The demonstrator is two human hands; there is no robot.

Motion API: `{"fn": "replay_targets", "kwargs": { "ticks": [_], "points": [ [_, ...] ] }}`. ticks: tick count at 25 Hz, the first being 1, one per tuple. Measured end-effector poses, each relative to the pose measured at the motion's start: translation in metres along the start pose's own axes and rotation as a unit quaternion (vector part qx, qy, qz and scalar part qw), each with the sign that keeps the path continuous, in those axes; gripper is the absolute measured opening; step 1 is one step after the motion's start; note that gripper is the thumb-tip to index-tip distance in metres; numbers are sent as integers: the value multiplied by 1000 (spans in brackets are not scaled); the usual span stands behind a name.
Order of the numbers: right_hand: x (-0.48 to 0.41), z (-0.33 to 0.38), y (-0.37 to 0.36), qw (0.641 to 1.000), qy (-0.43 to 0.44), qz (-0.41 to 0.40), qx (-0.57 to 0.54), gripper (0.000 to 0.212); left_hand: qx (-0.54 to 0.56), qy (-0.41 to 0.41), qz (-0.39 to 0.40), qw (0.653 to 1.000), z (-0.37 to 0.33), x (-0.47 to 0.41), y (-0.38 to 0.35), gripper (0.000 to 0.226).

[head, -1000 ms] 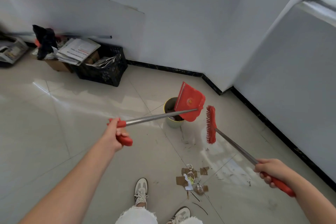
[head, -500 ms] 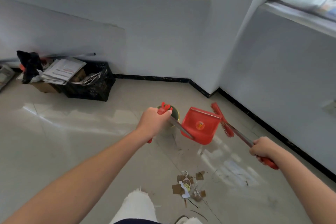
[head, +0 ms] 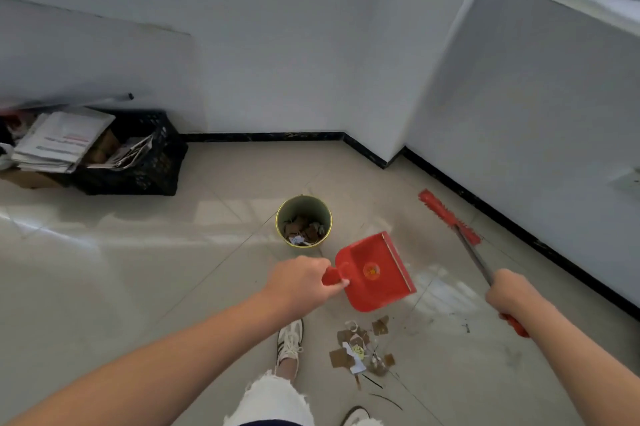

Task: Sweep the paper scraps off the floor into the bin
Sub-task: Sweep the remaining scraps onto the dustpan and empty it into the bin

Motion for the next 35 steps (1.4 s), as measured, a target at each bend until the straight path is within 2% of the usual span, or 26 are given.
{"fn": "replay_targets", "kwargs": {
  "ticks": [5,8,13,17,21,23,26,31,35],
  "points": [
    [-31,67,7,994,80,-10,74,25,-47,-15,84,995,13,-64,-37,44],
    [-58,134,-10,984,148,-16,101,32,-59,-30,123,990,24,-91,-60,41],
    [-126,250,-50,962,235,4,138,50,-80,-48,130,987,34,-121,-83,42],
    [-165,286,-61,932,263,43,246,57,-85,-51,130,987,32,-136,-80,36],
    [-198,258,-43,903,229,3,365,61,-97,-46,129,986,34,-147,-71,39],
    [-208,230,-34,900,217,-1,379,63,-98,-38,125,986,31,-148,-69,40],
    [-205,175,-27,912,201,-4,358,58,-118,-28,121,985,18,-143,-73,43],
    [-157,49,-53,940,171,58,289,54,-129,-13,111,985,11,-127,-84,39],
    [-100,-74,-98,954,117,114,253,60,-154,-10,94,984,13,-110,-83,44]
  ]
}}
Point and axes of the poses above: each hand's wrist, its own x-axis away from the middle knuckle, its own y-axis out of the back of the hand, z = x × y, the point moved 2 cm from there along -x, towards the middle knuckle, and after that the axes turned 7 degrees about y, right-handed, at the moved point
